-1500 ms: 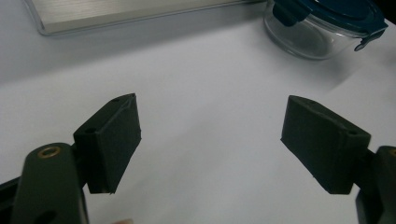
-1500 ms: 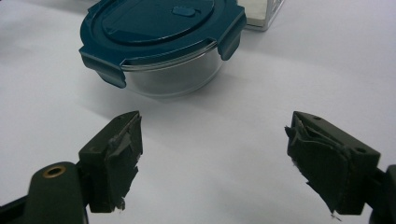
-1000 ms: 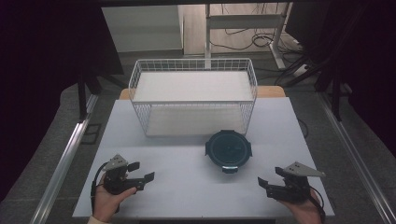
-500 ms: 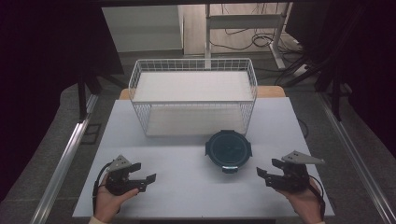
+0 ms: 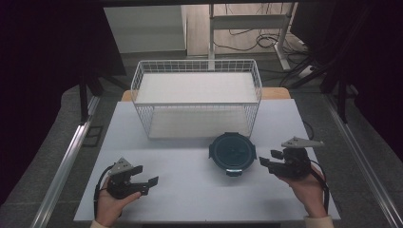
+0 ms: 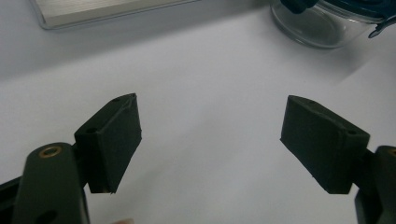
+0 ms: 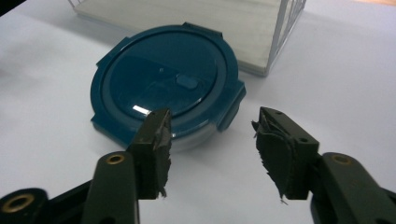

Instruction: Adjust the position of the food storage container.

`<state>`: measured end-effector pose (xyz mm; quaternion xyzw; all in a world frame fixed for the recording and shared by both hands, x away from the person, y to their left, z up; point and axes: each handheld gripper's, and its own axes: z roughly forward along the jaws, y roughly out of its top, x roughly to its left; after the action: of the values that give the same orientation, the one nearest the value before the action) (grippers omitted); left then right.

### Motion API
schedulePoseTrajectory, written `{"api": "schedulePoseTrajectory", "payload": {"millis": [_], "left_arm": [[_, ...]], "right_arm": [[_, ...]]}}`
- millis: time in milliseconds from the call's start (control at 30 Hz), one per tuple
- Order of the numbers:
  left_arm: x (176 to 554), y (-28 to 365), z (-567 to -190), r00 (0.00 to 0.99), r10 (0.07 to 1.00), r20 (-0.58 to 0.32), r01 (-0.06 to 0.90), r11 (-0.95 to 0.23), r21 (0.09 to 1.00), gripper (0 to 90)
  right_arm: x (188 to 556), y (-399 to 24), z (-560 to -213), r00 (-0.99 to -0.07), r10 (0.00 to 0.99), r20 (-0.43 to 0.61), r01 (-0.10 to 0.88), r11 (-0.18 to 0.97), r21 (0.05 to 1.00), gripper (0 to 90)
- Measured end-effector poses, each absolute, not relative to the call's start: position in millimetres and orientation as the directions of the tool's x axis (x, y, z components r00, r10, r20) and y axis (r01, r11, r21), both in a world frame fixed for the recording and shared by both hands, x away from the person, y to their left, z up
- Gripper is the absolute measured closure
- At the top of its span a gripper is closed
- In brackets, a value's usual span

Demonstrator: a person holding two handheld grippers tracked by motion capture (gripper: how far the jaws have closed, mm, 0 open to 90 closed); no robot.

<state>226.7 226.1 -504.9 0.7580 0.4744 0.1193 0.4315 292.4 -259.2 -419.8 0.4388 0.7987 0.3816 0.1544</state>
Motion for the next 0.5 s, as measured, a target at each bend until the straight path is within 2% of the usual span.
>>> {"api": "schedulePoseTrajectory", "payload": {"millis": [100, 133, 300, 367, 400, 433, 500], "left_arm": [[227.3, 225.4, -505.6, 0.526, 0.82, -0.227, 0.616, -0.183, 0.766, 19.4], [227.2, 224.8, -506.1, 0.526, 0.819, -0.228, 0.618, -0.184, 0.765, 19.4], [226.8, 224.4, -507.3, 0.53, 0.816, -0.233, 0.619, -0.184, 0.764, 19.4], [226.4, 224.5, -507.0, 0.53, 0.815, -0.234, 0.618, -0.182, 0.764, 19.4], [226.4, 224.5, -506.9, 0.53, 0.815, -0.235, 0.618, -0.182, 0.765, 19.4], [226.5, 224.5, -507.0, 0.529, 0.815, -0.235, 0.619, -0.181, 0.765, 19.5], [226.8, 224.3, -507.6, 0.528, 0.816, -0.236, 0.622, -0.182, 0.761, 19.5]], "right_arm": [[301.8, -254.9, -418.3, -0.572, 0.815, 0.094, 0.594, 0.333, 0.732, 51.2], [311.6, -248.7, -417.3, -0.575, 0.814, 0.08, 0.599, 0.353, 0.719, 58.6], [326.1, -237.8, -417.0, -0.583, 0.81, 0.062, 0.603, 0.381, 0.701, 67.7], [339.5, -229.0, -417.2, -0.592, 0.804, 0.051, 0.605, 0.403, 0.686, 76.6], [339.5, -229.0, -417.2, -0.592, 0.804, 0.051, 0.605, 0.403, 0.686, 76.6], [347.6, -224.0, -416.4, -0.601, 0.798, 0.054, 0.606, 0.411, 0.681, 81.6], [354.1, -220.0, -415.6, -0.605, 0.795, 0.051, 0.609, 0.421, 0.672, 85.5]]}}
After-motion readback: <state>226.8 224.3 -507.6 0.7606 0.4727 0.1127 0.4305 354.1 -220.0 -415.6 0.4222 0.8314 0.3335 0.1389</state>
